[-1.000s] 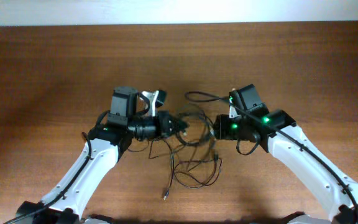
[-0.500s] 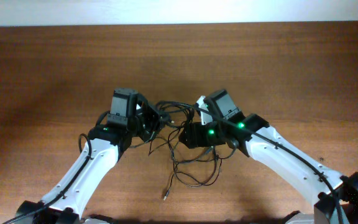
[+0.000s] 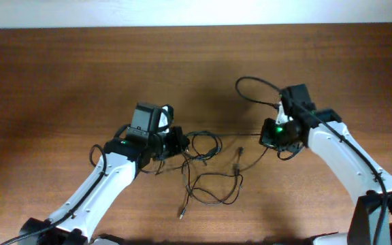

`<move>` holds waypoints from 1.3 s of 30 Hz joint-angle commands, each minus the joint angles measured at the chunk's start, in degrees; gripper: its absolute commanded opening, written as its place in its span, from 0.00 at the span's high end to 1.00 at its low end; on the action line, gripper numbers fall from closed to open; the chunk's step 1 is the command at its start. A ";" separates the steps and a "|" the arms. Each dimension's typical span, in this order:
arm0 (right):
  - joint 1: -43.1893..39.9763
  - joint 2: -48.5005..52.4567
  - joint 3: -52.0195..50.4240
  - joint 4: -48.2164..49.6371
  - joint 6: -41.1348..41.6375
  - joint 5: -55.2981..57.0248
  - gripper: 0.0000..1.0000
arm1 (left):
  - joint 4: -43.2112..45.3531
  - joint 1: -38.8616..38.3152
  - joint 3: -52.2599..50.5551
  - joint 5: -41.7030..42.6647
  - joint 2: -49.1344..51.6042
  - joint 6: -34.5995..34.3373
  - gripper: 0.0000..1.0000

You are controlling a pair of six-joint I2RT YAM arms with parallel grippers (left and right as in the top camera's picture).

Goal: Untangle cables

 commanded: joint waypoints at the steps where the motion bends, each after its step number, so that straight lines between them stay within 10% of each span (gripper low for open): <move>1: -11.37 0.11 -0.13 -2.84 0.46 17.53 0.96 | -3.15 3.61 -0.02 -32.44 -0.13 -17.35 0.99; 6: -13.92 -0.68 -0.13 -4.09 0.48 16.44 0.96 | -2.49 3.58 -0.02 -34.49 -0.13 -27.80 0.87; 7: -13.92 -0.68 -0.13 -4.37 0.50 16.17 0.74 | -1.99 3.58 -0.02 -31.41 -0.13 -25.55 0.90; 9: -13.92 -0.70 -0.09 -4.83 -5.05 8.28 0.37 | 7.02 3.58 -0.02 -14.47 -0.13 0.22 0.83; 10: -13.92 -1.03 -0.09 -4.79 -8.11 3.37 0.32 | 8.50 3.58 -0.02 -9.68 -0.13 4.17 0.75; 11: -13.90 -1.42 -0.09 -4.79 -9.42 -1.29 0.30 | 9.66 3.58 -0.02 -1.84 -0.13 4.13 0.63; 12: -13.92 -1.44 -0.09 -4.76 -9.40 -2.08 0.25 | 12.22 3.58 -0.02 8.79 -0.13 4.13 0.28; 13: -13.92 -1.44 -0.09 -4.83 -9.40 -1.46 0.01 | 14.51 3.54 -0.02 18.62 -0.13 3.74 0.01; 16: -13.92 -1.44 -0.09 -4.33 -9.40 -1.44 0.01 | 3.74 -3.41 -0.02 17.20 -0.13 -27.61 0.00; 20: -13.92 -1.44 -0.09 -4.42 -9.90 -1.44 0.01 | 15.02 -19.50 -0.02 -3.72 -0.13 -47.60 0.16; 22: -13.92 -1.44 -0.09 -4.63 -11.37 -1.42 0.01 | 9.53 -27.63 -0.02 -15.45 -0.13 -64.57 0.14; 25: -13.92 -1.44 -0.11 -5.14 -11.54 -1.44 0.01 | -4.79 -30.27 -0.02 -20.35 0.81 -77.44 0.38; 28: -13.92 -1.44 -0.11 -6.14 -11.54 -1.44 0.01 | -6.36 -30.29 -0.02 -23.96 7.93 -77.40 0.66; 31: -13.92 -1.44 -0.11 -7.39 -11.54 -1.46 0.01 | -4.76 -30.18 -0.02 -28.22 14.12 -77.37 0.62; 32: -13.92 -1.44 -0.11 -8.07 -11.54 -1.44 0.01 | -4.42 -30.16 -0.02 -29.94 14.58 -77.24 0.90; 34: -13.92 -1.44 -0.11 -8.85 -11.56 -1.44 0.01 | -2.49 -29.75 0.17 -32.68 14.36 -73.92 1.00; 39: -13.92 -1.44 -0.11 -10.43 -12.85 -1.46 0.01 | -2.34 -13.07 4.94 -35.89 0.96 -40.17 1.00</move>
